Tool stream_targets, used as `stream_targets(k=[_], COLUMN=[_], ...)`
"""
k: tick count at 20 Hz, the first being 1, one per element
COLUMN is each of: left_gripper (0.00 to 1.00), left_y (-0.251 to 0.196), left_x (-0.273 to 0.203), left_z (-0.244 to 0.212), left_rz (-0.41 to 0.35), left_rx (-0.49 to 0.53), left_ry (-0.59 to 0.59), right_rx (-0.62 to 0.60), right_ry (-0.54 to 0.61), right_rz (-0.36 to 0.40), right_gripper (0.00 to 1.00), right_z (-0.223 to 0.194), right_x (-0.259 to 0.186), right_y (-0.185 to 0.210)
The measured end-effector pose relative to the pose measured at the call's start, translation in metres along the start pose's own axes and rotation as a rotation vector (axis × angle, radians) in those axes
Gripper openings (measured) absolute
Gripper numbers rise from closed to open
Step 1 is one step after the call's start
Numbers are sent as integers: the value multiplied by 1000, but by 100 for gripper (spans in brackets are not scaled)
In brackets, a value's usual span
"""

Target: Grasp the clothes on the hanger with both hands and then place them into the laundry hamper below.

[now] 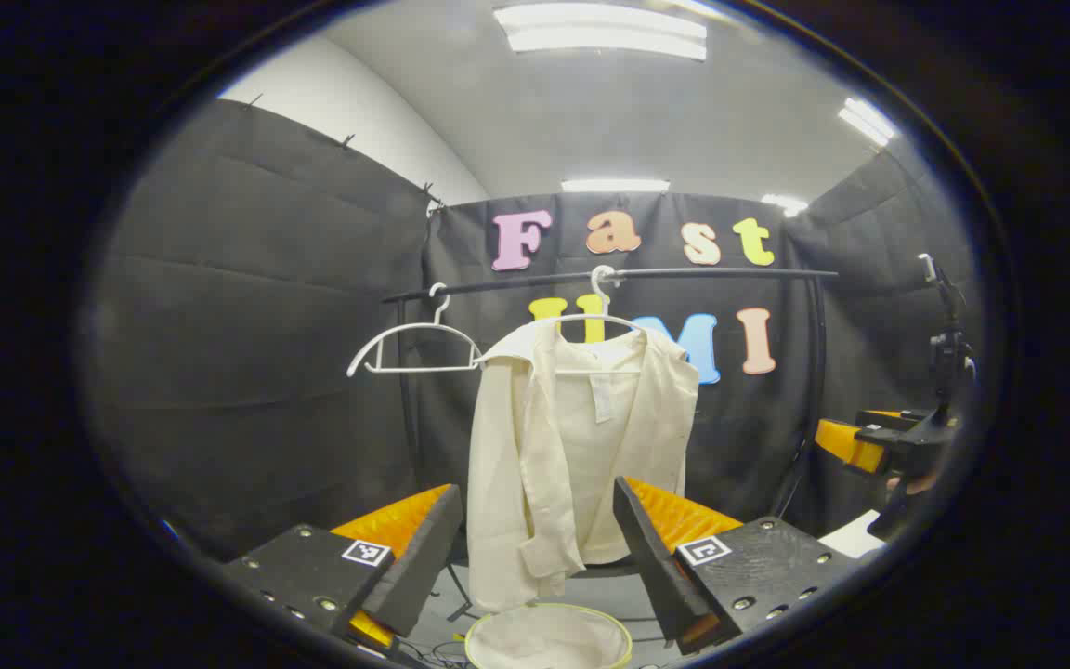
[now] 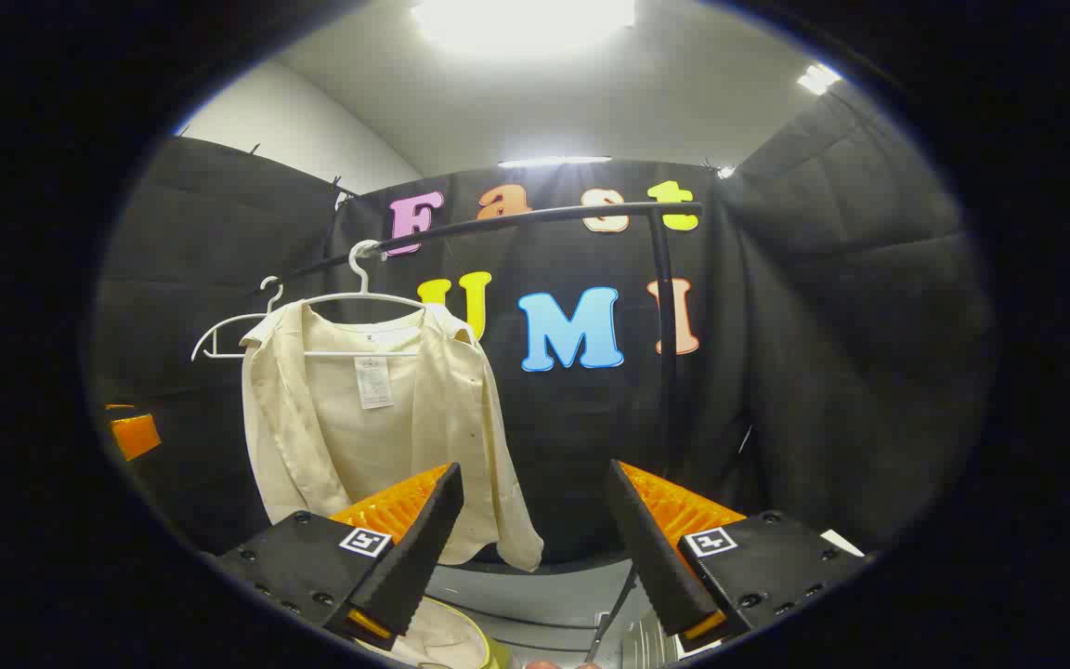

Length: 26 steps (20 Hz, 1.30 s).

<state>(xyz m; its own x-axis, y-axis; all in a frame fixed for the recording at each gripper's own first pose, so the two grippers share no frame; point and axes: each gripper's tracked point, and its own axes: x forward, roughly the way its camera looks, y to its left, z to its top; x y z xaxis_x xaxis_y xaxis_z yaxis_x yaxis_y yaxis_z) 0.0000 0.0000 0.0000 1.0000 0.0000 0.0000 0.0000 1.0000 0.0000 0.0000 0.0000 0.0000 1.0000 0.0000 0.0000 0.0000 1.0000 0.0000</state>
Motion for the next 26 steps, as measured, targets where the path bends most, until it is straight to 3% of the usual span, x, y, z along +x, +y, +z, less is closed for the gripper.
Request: stream_targets(k=[9, 26], left_gripper=[96, 95], left_y=[14, 63], left_x=[4, -19], left_z=[-20, -34], left_rz=[24, 124], left_rx=[-37, -45], left_ry=[35, 74], right_rx=[-7, -38], right_ry=[32, 42], right_rz=[-36, 70], right_gripper=[99, 96], right_z=[-11, 3], right_x=[0, 19], right_y=[-6, 51])
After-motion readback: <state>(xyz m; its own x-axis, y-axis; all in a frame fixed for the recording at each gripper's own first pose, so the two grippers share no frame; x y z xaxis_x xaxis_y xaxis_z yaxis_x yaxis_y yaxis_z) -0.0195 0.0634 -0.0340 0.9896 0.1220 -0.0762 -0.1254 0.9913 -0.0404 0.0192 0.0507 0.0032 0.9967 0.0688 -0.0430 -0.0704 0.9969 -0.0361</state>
